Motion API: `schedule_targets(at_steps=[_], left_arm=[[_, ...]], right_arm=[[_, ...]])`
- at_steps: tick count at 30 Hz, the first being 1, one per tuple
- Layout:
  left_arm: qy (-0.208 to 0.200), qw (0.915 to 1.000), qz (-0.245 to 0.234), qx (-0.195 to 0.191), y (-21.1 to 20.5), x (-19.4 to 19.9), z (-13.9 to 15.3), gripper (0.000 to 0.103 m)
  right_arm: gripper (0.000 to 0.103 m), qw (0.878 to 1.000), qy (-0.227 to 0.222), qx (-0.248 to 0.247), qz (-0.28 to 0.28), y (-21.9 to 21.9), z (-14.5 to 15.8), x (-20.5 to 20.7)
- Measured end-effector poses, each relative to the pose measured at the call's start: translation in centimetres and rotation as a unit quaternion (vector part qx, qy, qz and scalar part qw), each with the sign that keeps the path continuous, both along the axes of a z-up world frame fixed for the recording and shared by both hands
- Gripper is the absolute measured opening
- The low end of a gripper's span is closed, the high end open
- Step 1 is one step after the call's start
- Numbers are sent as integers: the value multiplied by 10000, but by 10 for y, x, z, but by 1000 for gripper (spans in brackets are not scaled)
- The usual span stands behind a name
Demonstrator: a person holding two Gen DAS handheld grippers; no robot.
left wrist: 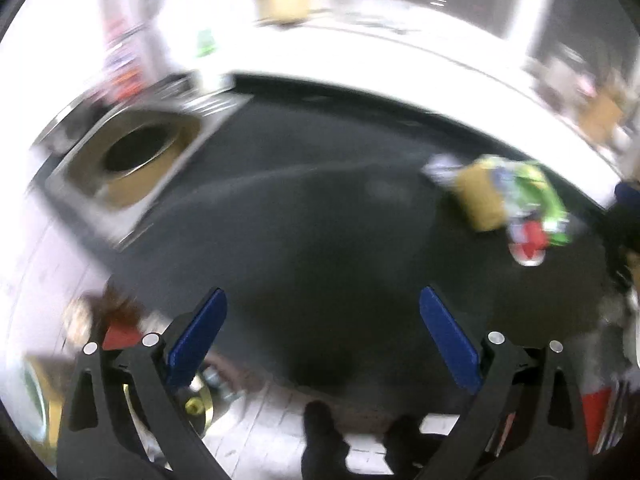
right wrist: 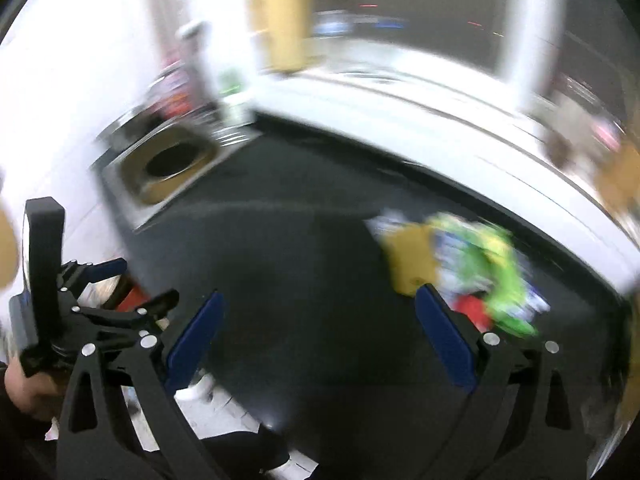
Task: Collect trash
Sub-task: 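Return both tools to the countertop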
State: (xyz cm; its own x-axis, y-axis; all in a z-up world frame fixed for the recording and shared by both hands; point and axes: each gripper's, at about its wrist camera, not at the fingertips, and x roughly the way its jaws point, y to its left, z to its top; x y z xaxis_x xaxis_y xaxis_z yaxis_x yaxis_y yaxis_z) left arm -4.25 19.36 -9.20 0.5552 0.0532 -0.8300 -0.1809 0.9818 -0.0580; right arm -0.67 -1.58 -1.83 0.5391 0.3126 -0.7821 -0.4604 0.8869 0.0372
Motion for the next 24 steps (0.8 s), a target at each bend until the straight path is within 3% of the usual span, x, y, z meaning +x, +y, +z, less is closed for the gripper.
schedule_targets(at_steps=[5,10,14,24], left_arm=[[32,9965,-829,37,-96,38,18,94],[154,9926,-1192,162,-152,39,16,94],[217,9907,-1309,308,-170,45,14,94],[436,9932,-1063,207,-179,65,-2,94]], right_arm=[[93,9930,-68,145,-1166,-119,5,3],[93,9832,-85,213,-1811,-183,3,-4],[93,9794,-44,232,-2007,-207,-2,-5],[93,9821,77,210,-1869,-219,-13,11]])
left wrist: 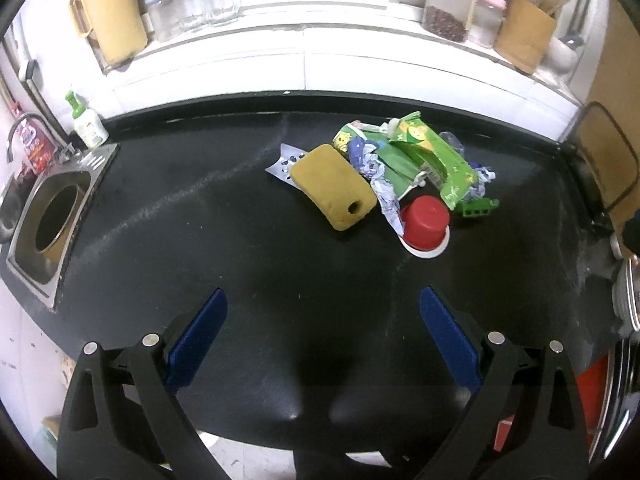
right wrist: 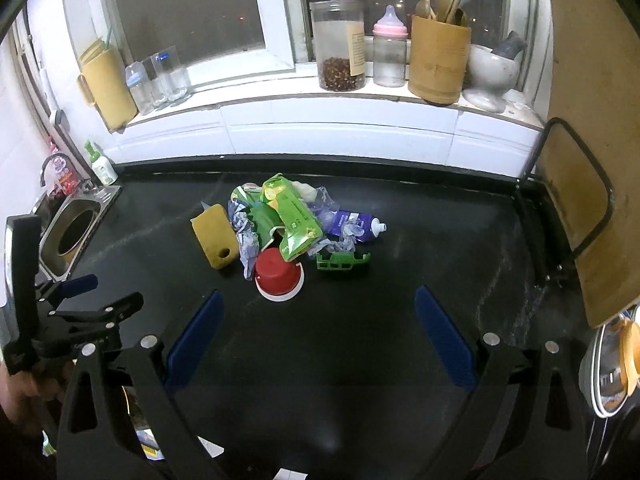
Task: Collect trash
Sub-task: 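Return both tools to the countertop, then grasp the yellow sponge with left tool while right tool grasps the green juice carton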
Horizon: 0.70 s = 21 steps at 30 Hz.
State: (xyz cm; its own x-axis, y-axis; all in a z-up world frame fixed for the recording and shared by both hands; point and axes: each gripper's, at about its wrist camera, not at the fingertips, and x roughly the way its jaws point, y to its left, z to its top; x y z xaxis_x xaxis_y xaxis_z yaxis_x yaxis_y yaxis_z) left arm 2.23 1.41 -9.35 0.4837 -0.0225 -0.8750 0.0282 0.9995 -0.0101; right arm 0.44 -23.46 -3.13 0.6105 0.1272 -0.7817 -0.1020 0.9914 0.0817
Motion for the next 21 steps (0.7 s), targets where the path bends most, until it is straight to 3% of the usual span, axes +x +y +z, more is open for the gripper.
schedule_targets(at_steps=[10,14,21], left_arm=[[109,9992,390,34,-8,65,-53,94],[152,9979,609,-135,-4,94,-79,94],[312,9961,776,-278,-3,133,-117,94]], right_arm=[[93,9997,140,-38,213,-15,-35,51],[91,9992,202,39,350,-18,-55,79],[87,9928,453,127,1102,9,-89,141]])
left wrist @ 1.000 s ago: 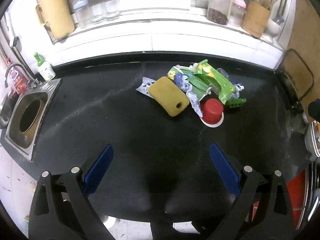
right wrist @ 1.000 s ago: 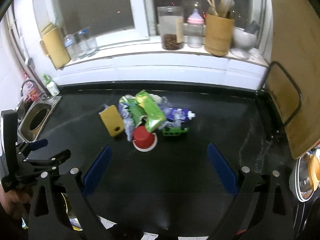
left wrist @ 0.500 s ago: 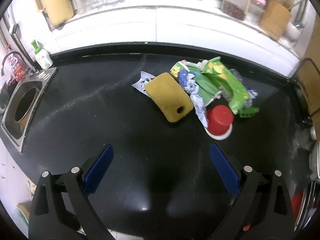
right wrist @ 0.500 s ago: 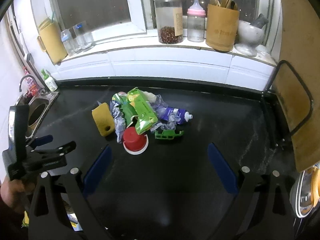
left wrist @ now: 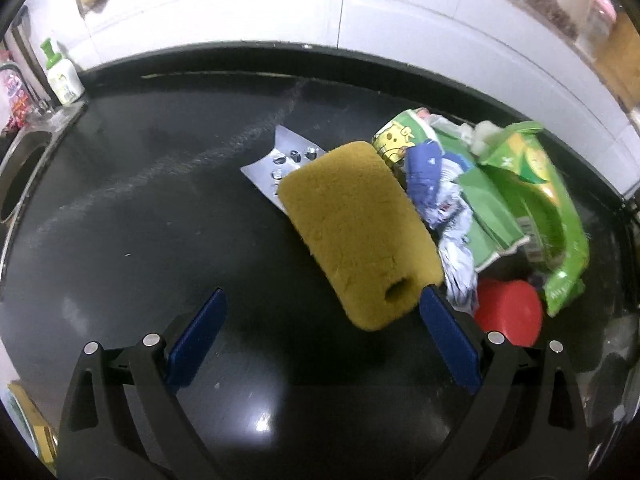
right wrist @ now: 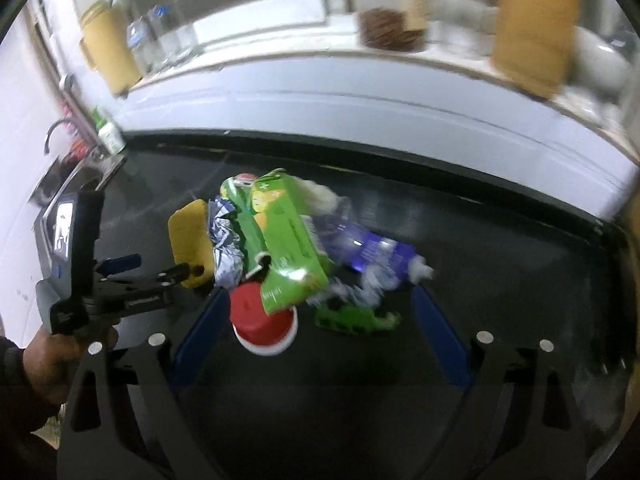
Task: Collect trash
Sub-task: 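Grasp the yellow sponge with left tool while right tool grasps the green juice carton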
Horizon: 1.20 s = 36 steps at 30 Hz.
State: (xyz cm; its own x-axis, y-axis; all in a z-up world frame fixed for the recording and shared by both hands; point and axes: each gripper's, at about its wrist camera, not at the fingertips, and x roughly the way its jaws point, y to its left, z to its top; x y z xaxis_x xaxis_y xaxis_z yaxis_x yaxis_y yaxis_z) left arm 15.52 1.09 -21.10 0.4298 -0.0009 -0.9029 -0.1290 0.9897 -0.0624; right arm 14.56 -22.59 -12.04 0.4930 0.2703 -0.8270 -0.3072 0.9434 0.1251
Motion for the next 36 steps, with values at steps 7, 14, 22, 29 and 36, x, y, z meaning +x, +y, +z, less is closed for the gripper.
schedule_targets(at_steps=[7,14,22,29,36], left_arm=[[218,9997,53,-116,-4,22,-22,94],[345,9961,-41,-814,0,30,-16,44],[113,9973,-423,-583,-9,12,27,32],[-110,9983,-425,-392,0,-10,55,30],[-403,9981,-439,-185,1,-54,90,30]], right_arm=[[78,9953,341,-589,688,40,-45,44],[41,9909,513,-834,927,51,-62,48],[40,9961,259,-481,692,40,-23,32],[40,9969,16,-429,656,40,10,8],[40,9967,-239,-417,657,44,34,-25]])
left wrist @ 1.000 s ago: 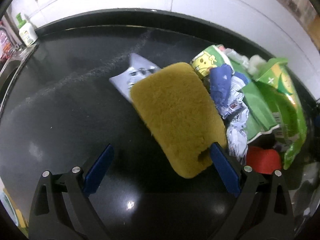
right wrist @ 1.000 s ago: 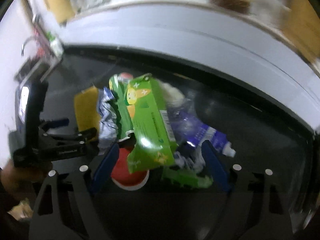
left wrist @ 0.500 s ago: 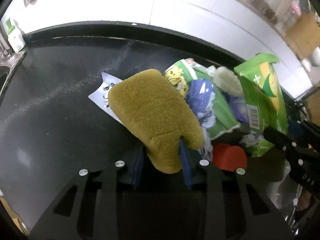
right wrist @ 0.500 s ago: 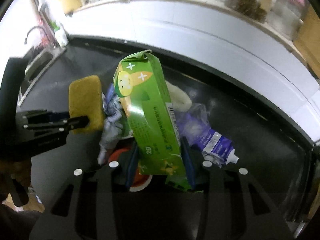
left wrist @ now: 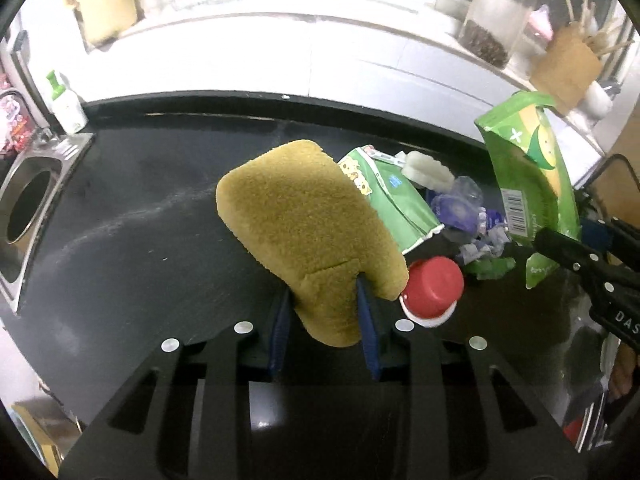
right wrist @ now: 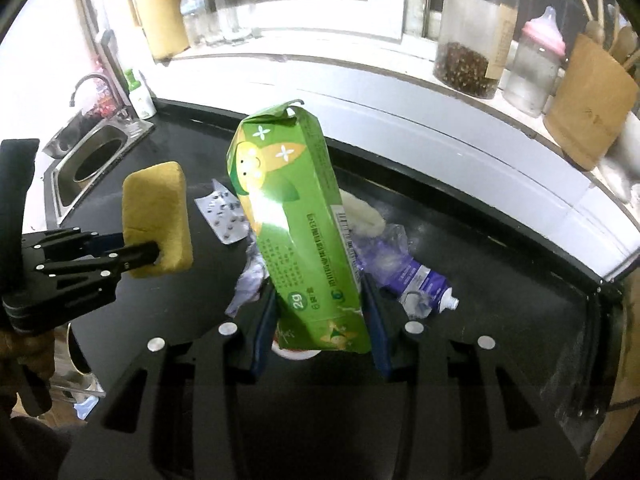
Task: Collect trash
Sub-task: 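Grasp the yellow sponge with left tool while right tool grasps the green juice carton, then carry sponge and carton to the black bin and release both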
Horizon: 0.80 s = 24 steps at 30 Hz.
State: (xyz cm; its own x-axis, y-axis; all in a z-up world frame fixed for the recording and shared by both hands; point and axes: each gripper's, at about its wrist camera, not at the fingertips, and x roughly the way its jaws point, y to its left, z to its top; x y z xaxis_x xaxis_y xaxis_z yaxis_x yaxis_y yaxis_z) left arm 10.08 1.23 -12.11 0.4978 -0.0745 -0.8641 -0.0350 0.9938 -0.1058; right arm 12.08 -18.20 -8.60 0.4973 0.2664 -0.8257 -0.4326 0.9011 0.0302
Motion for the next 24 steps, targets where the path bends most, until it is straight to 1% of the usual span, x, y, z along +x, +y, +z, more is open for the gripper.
schedule_targets(at_steps=[3,6,15,19,24], left_arm=[[-11,10000,29,4,4,-21,6,30],[-5,10000,68,36,8,-43,9,30],[-29,9998,53,196,17,-82,13,30],[-78,9996,149,240,28,-94,17,30],[-188,9982,439,363,56,-111,27,30]], right_arm=[[40,10000,-49,47,-3,1,6,-19],[40,10000,-36,32,-11,3,5,-33],[40,10000,-58,-3,6,14,9,-70],[40,9999,-94,6,105,29,13,-77],[40,9988,-160,85,460,67,24,-81]])
